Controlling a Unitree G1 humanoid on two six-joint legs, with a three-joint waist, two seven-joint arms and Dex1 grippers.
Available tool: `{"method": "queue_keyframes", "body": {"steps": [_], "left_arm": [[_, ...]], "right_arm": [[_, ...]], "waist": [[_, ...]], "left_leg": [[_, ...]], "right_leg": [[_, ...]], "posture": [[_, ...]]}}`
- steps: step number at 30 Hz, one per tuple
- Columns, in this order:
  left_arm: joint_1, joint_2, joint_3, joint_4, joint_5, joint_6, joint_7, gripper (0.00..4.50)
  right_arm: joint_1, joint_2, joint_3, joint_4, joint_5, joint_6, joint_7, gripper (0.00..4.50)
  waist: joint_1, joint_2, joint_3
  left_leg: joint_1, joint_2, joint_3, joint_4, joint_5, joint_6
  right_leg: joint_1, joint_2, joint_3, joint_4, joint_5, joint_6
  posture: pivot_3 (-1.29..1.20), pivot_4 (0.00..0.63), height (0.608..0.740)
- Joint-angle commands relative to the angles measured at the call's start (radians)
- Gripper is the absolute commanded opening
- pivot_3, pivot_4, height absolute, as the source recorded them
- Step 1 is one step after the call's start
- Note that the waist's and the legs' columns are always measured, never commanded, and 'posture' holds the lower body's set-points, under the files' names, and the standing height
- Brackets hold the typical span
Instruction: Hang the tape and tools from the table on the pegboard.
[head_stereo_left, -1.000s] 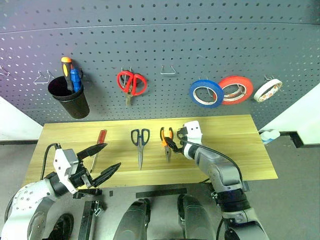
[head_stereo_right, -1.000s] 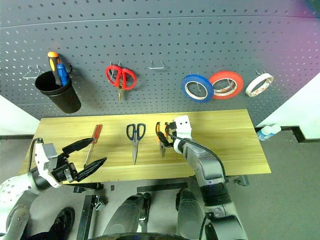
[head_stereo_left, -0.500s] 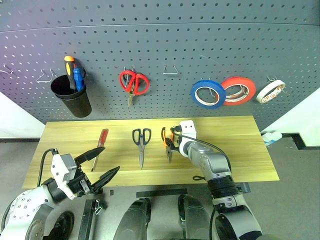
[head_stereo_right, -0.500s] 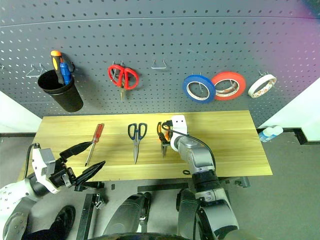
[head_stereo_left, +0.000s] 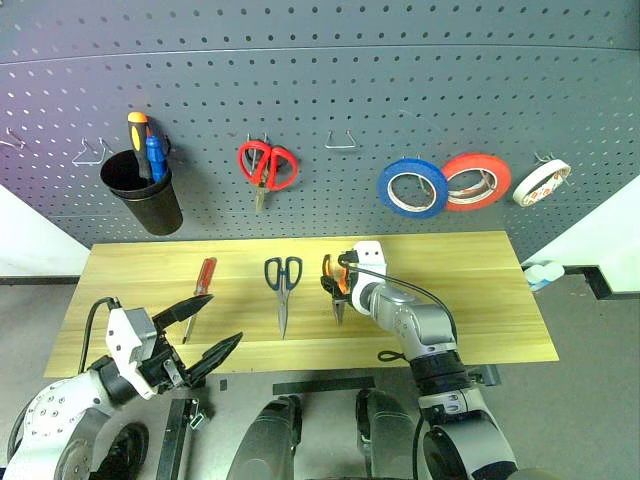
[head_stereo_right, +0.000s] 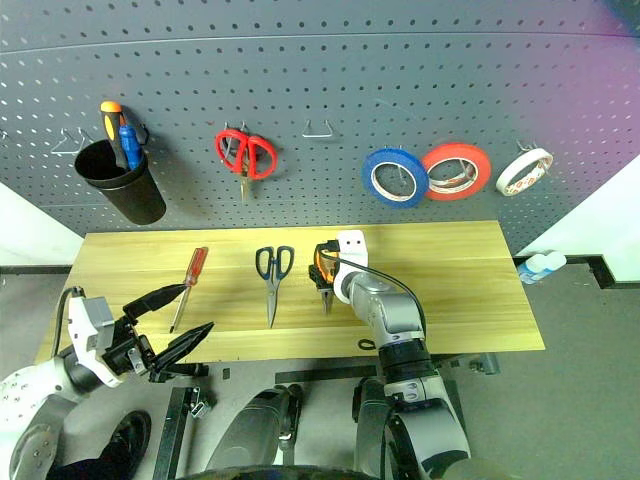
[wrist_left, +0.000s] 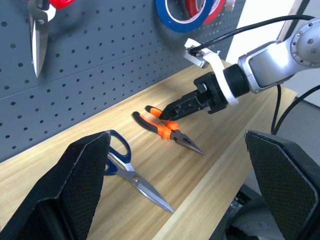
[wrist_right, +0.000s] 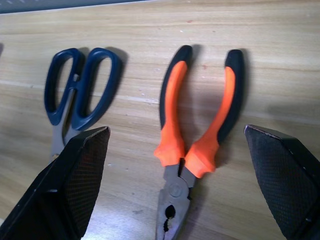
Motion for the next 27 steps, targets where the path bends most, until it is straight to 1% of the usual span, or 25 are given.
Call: {"method": "queue_keyframes", "body": {"steps": [1,4,13,20,27], "left_arm": [[0.006,-0.001,0.004,-0.026,-0.002,-0.020,-0.006,4.50],[0.006,-0.001,0.006,-0.026,-0.004,-0.021,-0.007,4.50],[0.037,-0.010,0.023,-0.046,-0.007,-0.027,0.004,4.50],[0.069,-0.011,0.037,-0.075,-0.009,-0.030,0.012,4.50],[0.091,-0.012,0.047,-0.091,-0.012,-0.031,0.015,4.50]], "right_arm": [[-0.014,0.031,0.001,0.002,-0.031,-0.006,-0.071,4.49],[-0.028,0.053,0.009,0.030,-0.053,-0.019,-0.110,4.49],[-0.077,0.102,0.008,0.134,-0.065,-0.070,-0.134,4.49],[-0.090,0.099,0.030,0.213,-0.106,-0.133,-0.152,4.49],[-0.090,0.105,0.036,0.231,-0.127,-0.155,-0.159,4.49]], "waist": [[0.000,0.000,0.000],[-0.001,0.000,0.000],[0.000,0.000,0.001],[0.002,0.000,0.001],[0.002,0.001,0.001]], "left_leg": [[0.000,0.000,0.000,0.000,0.000,0.000],[0.000,0.000,0.000,0.000,0.000,0.000],[0.000,0.001,0.000,-0.001,0.000,0.000],[-0.001,0.001,0.000,-0.001,0.000,0.000],[-0.001,0.001,0.000,-0.002,0.000,0.000]], "right_leg": [[0.000,0.000,0.000,0.000,0.000,0.000],[-0.001,0.000,0.000,0.000,0.000,0.000],[-0.001,0.000,0.000,0.000,0.000,0.000],[-0.001,0.000,0.000,-0.001,0.000,0.000],[-0.002,0.001,0.000,-0.001,0.000,0.000]], "posture": [[0.07,0.260,0.740],[0.07,0.261,0.740],[0.09,0.259,0.740],[0.13,0.252,0.740],[0.14,0.250,0.740]]}}
